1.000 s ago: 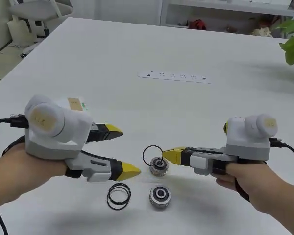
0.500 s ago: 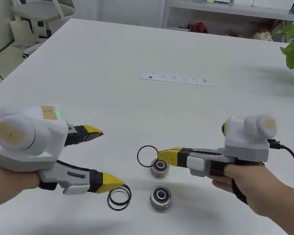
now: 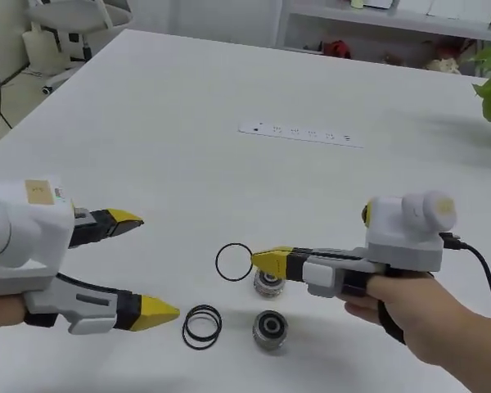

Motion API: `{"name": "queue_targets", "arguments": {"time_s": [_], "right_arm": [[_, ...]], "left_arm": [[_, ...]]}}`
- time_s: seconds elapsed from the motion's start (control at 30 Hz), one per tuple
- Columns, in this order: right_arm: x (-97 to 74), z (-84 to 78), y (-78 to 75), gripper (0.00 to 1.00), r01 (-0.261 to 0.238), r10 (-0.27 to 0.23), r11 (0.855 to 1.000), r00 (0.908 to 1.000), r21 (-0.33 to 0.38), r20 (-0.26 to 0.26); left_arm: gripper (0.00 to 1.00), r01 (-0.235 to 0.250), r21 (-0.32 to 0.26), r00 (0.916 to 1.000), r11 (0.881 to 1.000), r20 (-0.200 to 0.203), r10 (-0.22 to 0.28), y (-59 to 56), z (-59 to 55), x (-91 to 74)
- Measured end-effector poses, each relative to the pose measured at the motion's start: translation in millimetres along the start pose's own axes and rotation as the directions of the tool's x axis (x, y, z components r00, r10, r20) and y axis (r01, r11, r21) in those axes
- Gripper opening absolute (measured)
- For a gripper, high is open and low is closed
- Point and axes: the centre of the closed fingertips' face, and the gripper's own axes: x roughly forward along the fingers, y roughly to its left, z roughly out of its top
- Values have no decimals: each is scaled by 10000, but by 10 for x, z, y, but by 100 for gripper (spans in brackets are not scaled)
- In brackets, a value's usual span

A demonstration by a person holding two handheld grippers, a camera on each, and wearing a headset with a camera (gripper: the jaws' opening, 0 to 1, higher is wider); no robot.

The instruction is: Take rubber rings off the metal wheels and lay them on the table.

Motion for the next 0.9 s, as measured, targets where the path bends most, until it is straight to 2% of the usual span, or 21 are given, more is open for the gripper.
{"name": "queue_targets", "arguments": {"time_s": [0.1,0.3,0.53,0.7,0.9], "right_arm": [[21,-5,2,0,-76,76,10000,10000,0,-45],[117,-67,63,0,-302,302,9995,9991,-3,-303],[212,-210,146,0,-474,471,9989,9961,-27,-741],[274,-372,157,0,-421,412,9991,9906,-38,-1308],[330,-576,67,0,-2,-37,9998,9772,-185,-2123]], "left_arm": [[79,-160,-93,9999,9998,-10,160,41,-35,-66],[80,-315,-172,9995,9994,-59,314,51,-93,-153],[81,-429,-264,9990,9987,-126,426,41,-168,-227],[81,-475,-269,9988,9985,-147,472,30,-195,-253],[81,-523,-272,9985,9983,-156,519,36,-208,-276]]}}
